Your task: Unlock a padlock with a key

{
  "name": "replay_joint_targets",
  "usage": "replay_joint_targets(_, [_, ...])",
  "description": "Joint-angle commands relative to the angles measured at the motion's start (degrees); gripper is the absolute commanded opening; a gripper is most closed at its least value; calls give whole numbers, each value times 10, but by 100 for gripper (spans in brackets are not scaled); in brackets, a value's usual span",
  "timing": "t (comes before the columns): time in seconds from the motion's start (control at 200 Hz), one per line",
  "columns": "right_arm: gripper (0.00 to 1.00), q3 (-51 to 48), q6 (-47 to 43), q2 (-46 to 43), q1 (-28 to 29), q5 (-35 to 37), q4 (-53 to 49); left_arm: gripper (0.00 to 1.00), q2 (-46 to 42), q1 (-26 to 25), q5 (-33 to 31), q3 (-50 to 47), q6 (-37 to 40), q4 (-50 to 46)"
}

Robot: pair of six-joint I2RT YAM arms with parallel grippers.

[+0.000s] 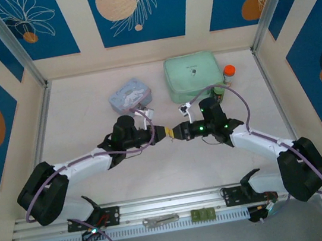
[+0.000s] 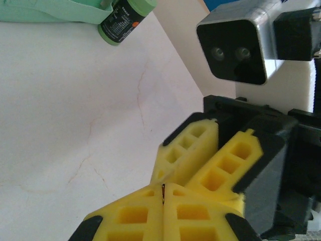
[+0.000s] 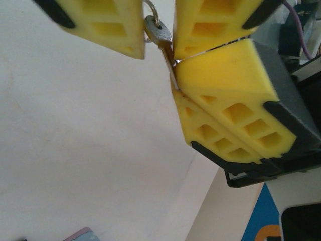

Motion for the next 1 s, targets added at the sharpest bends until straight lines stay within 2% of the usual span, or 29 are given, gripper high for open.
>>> replay_joint_targets(0.0, [11,13,-7,5,8,16,-10,0,-5,3,19,15,1,13])
replay_joint_targets(0.09, [0,6,0,6,7,21,-3,0,-6,5,19,10,-6,21])
replay_joint_targets(0.24, [0,-12,24,0,2,20,30,0,-6,8,13,4,-15,25])
replay_joint_targets(0.305, [0,-18,35,-3,-1,16,44,7,-7,9,6,-2,-23,30])
replay_joint_targets(0.36, [0,-21,39,-4,-3,13,50,19,-8,10,-1,-8,-30,38])
replay_joint_targets(0.395, [0,-23,41,-4,-4,12,52,35,-9,11,-6,-13,-37,44])
replay_joint_targets(0.445, [0,-24,42,-4,-6,10,52,49,-11,13,-15,-20,-45,50])
replay_joint_targets(0.525, [0,-29,46,-5,-11,7,59,59,-19,18,-33,-31,-55,57])
replay_joint_targets(0.705, [0,-33,56,-3,-17,-7,75,60,-29,23,-58,-52,-69,77])
replay_joint_targets(0.995, [0,-34,50,7,-24,-58,111,50,22,23,-10,-66,-131,206])
